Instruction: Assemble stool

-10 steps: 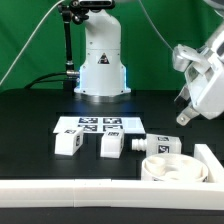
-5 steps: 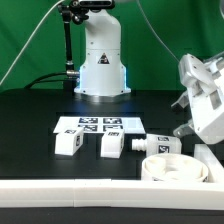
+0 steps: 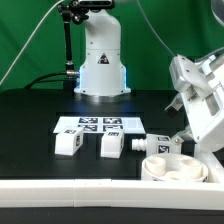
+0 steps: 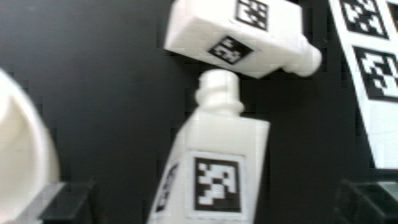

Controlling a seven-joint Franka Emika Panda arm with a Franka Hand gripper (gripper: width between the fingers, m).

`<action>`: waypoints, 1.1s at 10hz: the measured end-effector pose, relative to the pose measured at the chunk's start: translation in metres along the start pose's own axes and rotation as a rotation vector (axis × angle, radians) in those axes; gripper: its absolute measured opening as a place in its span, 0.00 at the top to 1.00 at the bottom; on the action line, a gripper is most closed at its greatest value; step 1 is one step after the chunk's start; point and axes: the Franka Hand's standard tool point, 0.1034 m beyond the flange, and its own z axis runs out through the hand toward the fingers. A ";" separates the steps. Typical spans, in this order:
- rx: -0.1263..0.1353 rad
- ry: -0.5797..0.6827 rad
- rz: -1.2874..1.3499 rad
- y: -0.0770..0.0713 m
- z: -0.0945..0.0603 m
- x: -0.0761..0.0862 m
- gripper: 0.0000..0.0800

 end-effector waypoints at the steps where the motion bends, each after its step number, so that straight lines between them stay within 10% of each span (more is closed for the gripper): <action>1: 0.001 0.001 0.018 -0.001 0.001 0.002 0.19; 11: -0.052 0.067 0.064 0.004 0.006 0.006 0.19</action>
Offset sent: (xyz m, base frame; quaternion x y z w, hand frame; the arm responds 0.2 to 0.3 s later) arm 0.0000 0.0000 0.0000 0.0000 0.0000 0.0000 1.0000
